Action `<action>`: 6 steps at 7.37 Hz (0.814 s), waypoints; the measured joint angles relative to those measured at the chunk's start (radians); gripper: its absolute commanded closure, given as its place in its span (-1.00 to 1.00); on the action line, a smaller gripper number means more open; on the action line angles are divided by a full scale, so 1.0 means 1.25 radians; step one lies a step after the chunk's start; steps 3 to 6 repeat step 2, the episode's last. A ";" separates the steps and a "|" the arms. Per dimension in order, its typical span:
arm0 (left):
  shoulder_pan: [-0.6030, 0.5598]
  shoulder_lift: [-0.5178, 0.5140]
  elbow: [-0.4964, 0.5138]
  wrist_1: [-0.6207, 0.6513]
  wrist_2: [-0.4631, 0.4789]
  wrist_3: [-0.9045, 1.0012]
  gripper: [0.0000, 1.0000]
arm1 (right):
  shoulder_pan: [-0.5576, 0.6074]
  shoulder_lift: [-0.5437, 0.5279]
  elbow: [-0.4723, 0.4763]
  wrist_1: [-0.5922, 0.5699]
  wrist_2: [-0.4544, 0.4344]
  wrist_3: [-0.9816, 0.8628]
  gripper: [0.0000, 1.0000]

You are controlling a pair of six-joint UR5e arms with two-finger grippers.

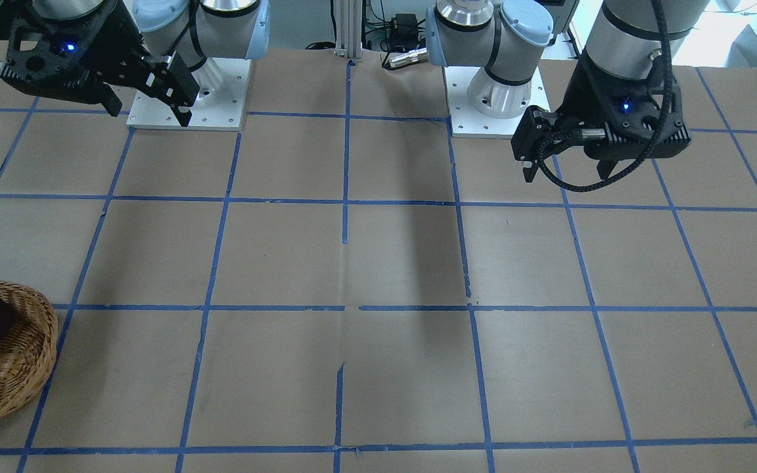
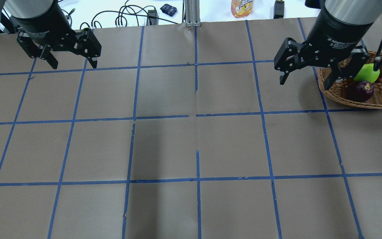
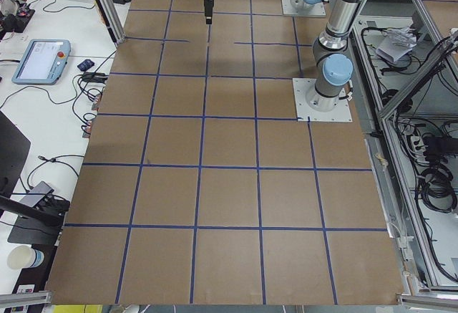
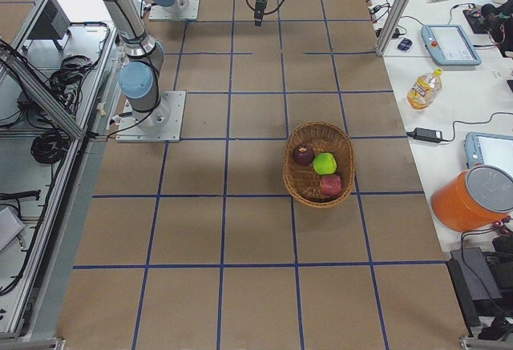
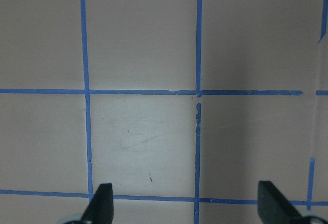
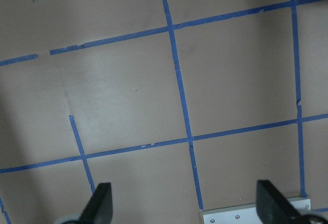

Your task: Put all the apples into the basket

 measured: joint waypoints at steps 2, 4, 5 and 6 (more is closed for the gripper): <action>0.000 0.008 -0.002 -0.001 0.000 0.000 -1.00 | 0.002 -0.009 0.005 0.002 -0.004 -0.003 -1.00; 0.000 0.008 -0.002 -0.001 0.000 0.000 -1.00 | 0.002 -0.009 0.005 0.002 -0.004 -0.003 -1.00; 0.000 0.008 -0.002 -0.001 0.000 0.000 -1.00 | 0.002 -0.009 0.005 0.002 -0.004 -0.003 -1.00; 0.000 0.008 -0.002 -0.001 0.000 0.000 -1.00 | 0.002 -0.009 0.005 0.002 -0.004 -0.003 -1.00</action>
